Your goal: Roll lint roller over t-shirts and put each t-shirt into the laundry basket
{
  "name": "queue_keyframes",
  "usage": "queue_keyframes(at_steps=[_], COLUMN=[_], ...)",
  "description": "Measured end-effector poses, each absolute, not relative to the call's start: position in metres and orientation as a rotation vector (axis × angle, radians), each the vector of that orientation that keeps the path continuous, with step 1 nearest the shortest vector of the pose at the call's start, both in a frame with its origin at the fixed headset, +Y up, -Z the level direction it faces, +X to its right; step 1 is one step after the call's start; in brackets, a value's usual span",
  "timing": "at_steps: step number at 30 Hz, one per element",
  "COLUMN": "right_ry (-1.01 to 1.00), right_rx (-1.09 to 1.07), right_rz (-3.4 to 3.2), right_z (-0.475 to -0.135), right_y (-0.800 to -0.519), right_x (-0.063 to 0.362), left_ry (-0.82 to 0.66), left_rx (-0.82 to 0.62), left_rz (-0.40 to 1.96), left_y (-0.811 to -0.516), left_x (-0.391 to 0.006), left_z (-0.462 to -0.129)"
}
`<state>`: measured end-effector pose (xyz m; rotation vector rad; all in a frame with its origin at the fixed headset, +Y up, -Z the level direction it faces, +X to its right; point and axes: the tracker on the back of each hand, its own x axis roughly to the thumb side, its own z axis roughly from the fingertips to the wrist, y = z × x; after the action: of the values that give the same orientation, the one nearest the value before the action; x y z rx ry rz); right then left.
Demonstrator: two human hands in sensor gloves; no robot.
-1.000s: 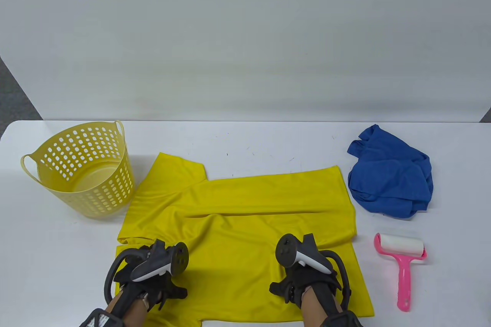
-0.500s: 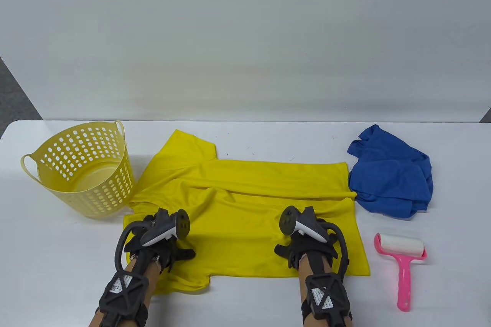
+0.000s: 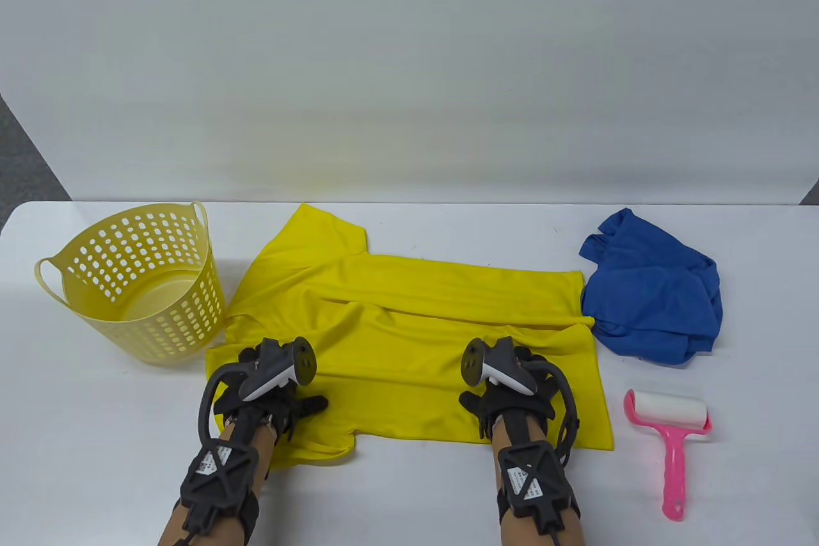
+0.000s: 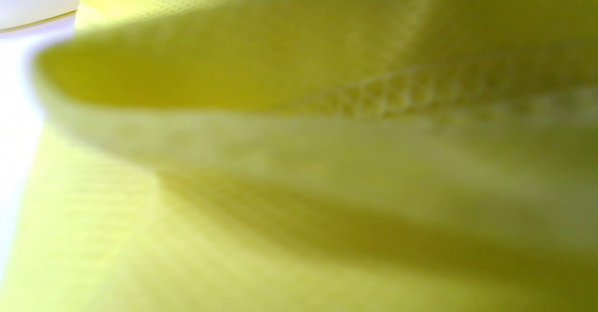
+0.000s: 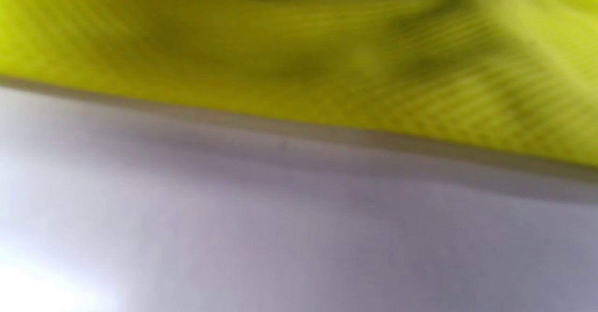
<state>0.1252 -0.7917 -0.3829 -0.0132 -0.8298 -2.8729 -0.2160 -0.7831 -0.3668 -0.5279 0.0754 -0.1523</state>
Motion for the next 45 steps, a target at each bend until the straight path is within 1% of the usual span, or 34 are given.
queue_keyframes(at_steps=[2,4,11,15,17,18,20,23,24,26,28,30,32,33,34,36,41,43,45], right_ry=[-0.842,-0.9,-0.962,-0.997,-0.994,-0.984,-0.988,-0.968,-0.953,-0.966,-0.911,-0.833,-0.753,-0.749,-0.767,-0.816,-0.761,-0.712,-0.683], right_rx=[-0.015,0.005,0.002,-0.004,-0.001,0.002,-0.001,-0.058,-0.075,-0.07,-0.057,-0.019,-0.013,-0.03,-0.053,-0.033,0.011,0.028,0.01], right_rz=[-2.862,-2.85,-2.798,-2.77,-2.771,-2.776,-2.78,-2.864,-2.917,-2.998,-3.083,-3.174,-3.236,-3.247,-3.259,-3.239,-3.184,-3.204,-3.208], right_z=[-0.377,-0.367,-0.336,-0.321,-0.316,-0.314,-0.31,-0.304,-0.302,-0.299,-0.297,-0.295,-0.294,-0.294,-0.293,-0.293,-0.295,-0.295,-0.293], right_y=[-0.793,-0.793,-0.793,-0.792,-0.792,-0.792,-0.792,-0.789,-0.787,-0.785,-0.776,-0.763,-0.752,-0.75,-0.749,-0.749,-0.745,-0.746,-0.745], right_x=[0.127,0.128,0.127,0.124,0.123,0.123,0.122,0.122,0.126,0.133,0.143,0.149,0.153,0.154,0.155,0.156,0.154,0.154,0.154], left_ry=[0.087,0.084,-0.006,-0.032,-0.068,-0.111,-0.171,-0.197,-0.178,-0.156,-0.141,-0.129,-0.135,-0.144,-0.157,-0.173,-0.258,-0.269,-0.259], left_rx=[-0.534,-0.536,-0.57,-0.562,-0.494,-0.431,-0.355,-0.312,-0.286,-0.254,-0.296,-0.341,-0.375,-0.393,-0.395,-0.399,-0.411,-0.398,-0.374], left_rz=[-0.185,-0.235,-0.279,-0.305,-0.325,-0.35,-0.374,-0.388,-0.402,-0.394,-0.302,-0.233,-0.231,-0.233,-0.223,-0.233,-0.283,-0.281,-0.226], left_y=[-0.783,-0.782,-0.786,-0.783,-0.778,-0.773,-0.765,-0.758,-0.755,-0.749,-0.743,-0.743,-0.748,-0.75,-0.749,-0.746,-0.741,-0.741,-0.741], left_x=[-0.214,-0.21,-0.211,-0.213,-0.211,-0.209,-0.206,-0.206,-0.207,-0.212,-0.221,-0.228,-0.232,-0.232,-0.231,-0.229,-0.214,-0.211,-0.212], left_z=[-0.36,-0.352,-0.325,-0.309,-0.299,-0.292,-0.28,-0.264,-0.26,-0.259,-0.264,-0.267,-0.269,-0.269,-0.269,-0.267,-0.255,-0.253,-0.254])
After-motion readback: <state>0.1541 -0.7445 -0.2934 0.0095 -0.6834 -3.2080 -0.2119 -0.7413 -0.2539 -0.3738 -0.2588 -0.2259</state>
